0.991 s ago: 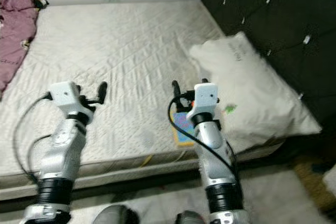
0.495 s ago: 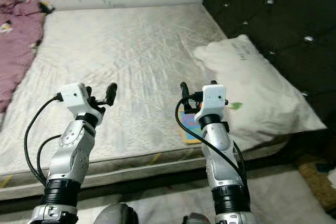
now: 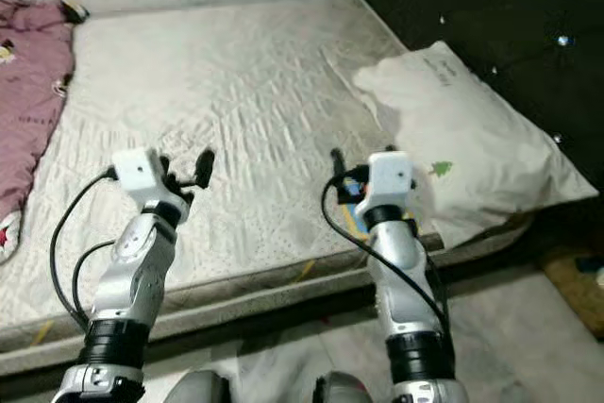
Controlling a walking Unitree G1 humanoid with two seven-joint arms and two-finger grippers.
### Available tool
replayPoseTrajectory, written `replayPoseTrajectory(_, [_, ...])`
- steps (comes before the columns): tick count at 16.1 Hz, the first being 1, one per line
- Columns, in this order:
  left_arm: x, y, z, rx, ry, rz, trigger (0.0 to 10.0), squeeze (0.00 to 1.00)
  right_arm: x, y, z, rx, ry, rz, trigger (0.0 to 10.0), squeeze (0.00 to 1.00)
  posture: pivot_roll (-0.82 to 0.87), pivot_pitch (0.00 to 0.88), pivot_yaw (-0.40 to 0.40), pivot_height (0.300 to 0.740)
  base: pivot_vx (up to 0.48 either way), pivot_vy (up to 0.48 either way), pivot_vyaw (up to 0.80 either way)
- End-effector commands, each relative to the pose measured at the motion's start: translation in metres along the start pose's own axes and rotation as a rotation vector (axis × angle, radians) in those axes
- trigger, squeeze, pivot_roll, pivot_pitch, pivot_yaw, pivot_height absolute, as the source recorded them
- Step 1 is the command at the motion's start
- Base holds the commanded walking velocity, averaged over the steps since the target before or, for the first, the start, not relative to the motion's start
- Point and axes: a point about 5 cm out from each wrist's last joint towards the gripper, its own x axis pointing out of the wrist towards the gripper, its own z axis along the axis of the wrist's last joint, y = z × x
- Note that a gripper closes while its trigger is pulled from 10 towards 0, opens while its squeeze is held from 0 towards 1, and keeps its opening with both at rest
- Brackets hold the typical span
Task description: Clean up the room
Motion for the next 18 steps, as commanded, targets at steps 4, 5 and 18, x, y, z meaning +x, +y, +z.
replayPoseTrajectory(4, [-0.0010,0.0090,0.0006,0.002,0.002,0.032,10.0,0.00,0.0039,0.0101,0.0048,0.013,-0.017,0.030,10.0,0.00,-0.01,0.038,0.013,0.740,0.000,0.480,0.00])
replayPoseTrajectory(5, [-0.0009,0.0088,0.0007,0.002,0.001,0.031,10.0,0.00,0.0038,0.0099,0.0048,0.013,-0.017,0.030,10.0,0.00,-0.01,0.038,0.013,0.740,0.000,0.480,0.00])
replayPoseTrajectory(18, [0.0005,0.0074,0.0009,-0.001,-0.002,0.026,10.0,0.00,0.0054,0.0108,0.0040,0.001,-0.011,0.037,10.0,0.00,-0.01,0.035,0.009,0.740,0.000,0.480,0.00])
